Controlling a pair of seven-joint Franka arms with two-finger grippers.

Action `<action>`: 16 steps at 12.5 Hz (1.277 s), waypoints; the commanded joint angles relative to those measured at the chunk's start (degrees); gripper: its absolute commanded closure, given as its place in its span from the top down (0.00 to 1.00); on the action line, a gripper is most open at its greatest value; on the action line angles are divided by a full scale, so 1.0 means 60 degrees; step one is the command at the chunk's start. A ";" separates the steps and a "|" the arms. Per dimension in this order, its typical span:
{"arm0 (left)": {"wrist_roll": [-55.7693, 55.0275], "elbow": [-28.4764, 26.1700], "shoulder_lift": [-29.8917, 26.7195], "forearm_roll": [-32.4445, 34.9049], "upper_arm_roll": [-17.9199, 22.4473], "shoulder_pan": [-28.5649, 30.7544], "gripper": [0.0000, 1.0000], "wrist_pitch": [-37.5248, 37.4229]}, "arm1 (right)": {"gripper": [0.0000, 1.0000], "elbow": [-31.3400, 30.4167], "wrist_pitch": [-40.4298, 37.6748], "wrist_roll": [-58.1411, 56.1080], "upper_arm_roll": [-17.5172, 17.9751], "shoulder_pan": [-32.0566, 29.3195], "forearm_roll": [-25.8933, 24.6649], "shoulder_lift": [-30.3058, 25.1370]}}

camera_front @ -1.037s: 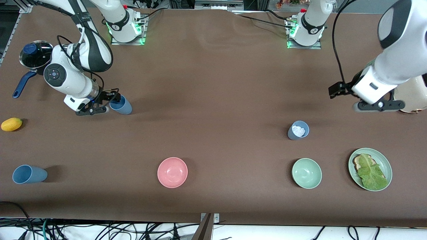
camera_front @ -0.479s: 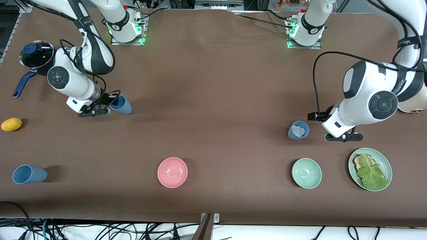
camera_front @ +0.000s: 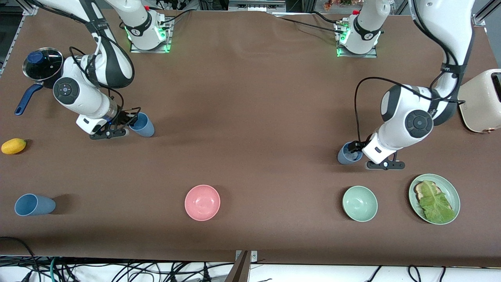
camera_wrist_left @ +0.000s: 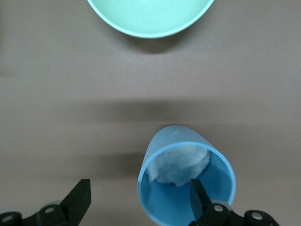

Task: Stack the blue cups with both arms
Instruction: 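Grasp the tissue-filled cup with the left gripper while the right gripper lifts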

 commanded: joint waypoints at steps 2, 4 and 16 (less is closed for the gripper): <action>0.0086 -0.0099 0.0012 -0.0147 0.0041 -0.0038 0.00 0.0194 | 0.00 0.2242 -0.1987 0.1748 0.0038 0.1116 0.0064 0.0786; 0.0158 -0.0041 0.0012 -0.0147 0.0041 -0.0068 0.00 0.0106 | 0.00 0.2948 -0.2386 0.2861 0.0038 0.1746 0.0079 0.1036; -0.4612 0.1277 0.0041 -0.0366 -0.2828 -0.0287 0.00 -0.1037 | 0.00 0.5657 -0.4020 0.5072 -0.0181 0.3438 0.0679 0.2399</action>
